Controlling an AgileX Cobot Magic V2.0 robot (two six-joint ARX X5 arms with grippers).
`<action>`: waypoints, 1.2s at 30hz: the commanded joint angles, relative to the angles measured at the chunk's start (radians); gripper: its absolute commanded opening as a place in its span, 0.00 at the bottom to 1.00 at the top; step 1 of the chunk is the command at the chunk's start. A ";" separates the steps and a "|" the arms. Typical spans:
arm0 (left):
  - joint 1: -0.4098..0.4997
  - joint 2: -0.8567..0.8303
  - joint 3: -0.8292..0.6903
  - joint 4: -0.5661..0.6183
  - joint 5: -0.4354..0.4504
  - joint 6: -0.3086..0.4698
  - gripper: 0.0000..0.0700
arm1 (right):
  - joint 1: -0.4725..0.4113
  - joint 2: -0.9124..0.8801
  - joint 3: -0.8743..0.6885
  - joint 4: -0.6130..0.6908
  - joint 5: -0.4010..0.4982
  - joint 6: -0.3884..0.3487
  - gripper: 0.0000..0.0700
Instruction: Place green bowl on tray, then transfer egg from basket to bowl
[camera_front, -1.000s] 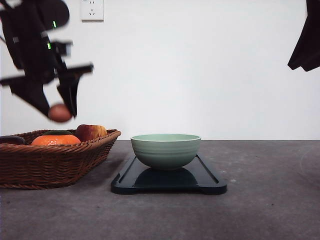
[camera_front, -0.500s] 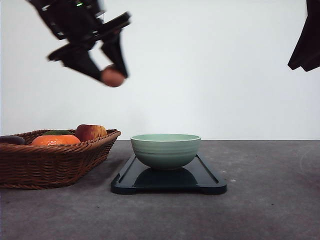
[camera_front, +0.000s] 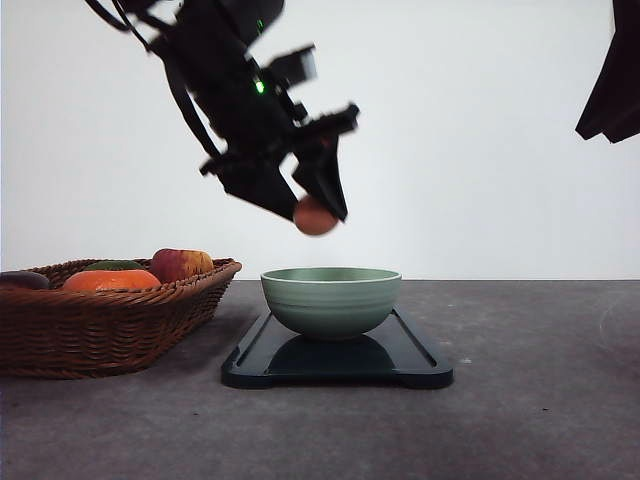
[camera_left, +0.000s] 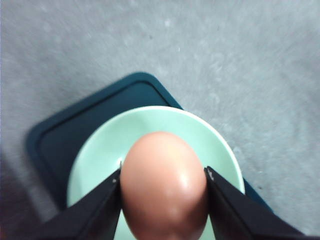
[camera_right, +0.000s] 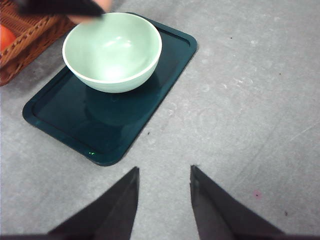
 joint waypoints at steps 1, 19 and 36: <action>-0.015 0.034 0.023 0.033 -0.002 0.019 0.38 | 0.004 0.006 0.005 0.003 0.000 0.011 0.28; -0.032 0.162 0.023 0.077 -0.003 0.018 0.38 | 0.004 0.006 0.005 0.002 0.000 0.011 0.28; -0.031 0.177 0.023 0.077 -0.007 0.018 0.39 | 0.004 0.006 0.005 -0.019 0.000 0.011 0.28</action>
